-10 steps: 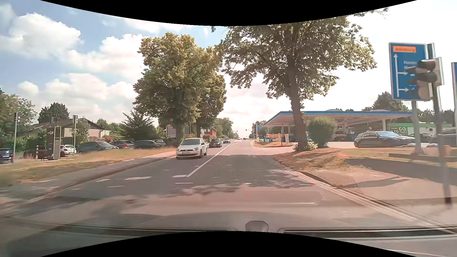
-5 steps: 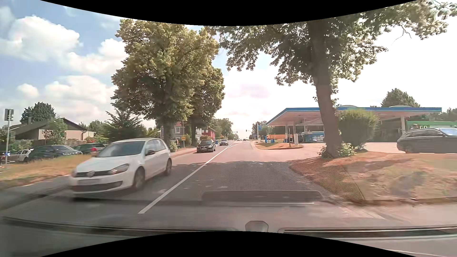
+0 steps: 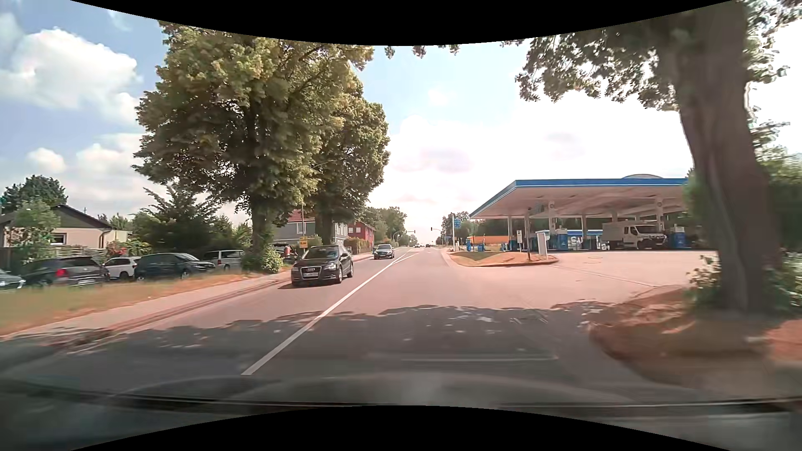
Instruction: Follow the waypoints while adhering to traffic rules and regulations
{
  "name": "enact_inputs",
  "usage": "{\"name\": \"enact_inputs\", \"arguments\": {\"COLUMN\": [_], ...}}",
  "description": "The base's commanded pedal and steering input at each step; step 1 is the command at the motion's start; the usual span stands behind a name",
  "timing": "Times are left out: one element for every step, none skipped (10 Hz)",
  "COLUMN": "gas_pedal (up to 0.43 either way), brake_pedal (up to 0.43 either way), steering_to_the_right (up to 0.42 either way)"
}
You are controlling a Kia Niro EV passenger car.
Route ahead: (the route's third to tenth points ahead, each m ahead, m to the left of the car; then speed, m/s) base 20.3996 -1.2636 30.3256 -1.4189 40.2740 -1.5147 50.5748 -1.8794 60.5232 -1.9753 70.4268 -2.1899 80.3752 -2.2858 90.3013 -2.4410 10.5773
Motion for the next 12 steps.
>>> {"name": "enact_inputs", "arguments": {"gas_pedal": [0.228, 0.228, 0.228, 0.228, 0.228, 0.228, 0.228, 0.228, 0.228, 0.228, 0.220, 0.197], "brake_pedal": [0.000, 0.000, 0.000, 0.000, 0.000, 0.000, 0.000, 0.000, 0.000, 0.000, 0.000, 0.000], "steering_to_the_right": [0.002, 0.003, 0.003, 0.002, 0.003, 0.002, 0.003, 0.002, 0.003, 0.003, 0.003, 0.003]}}
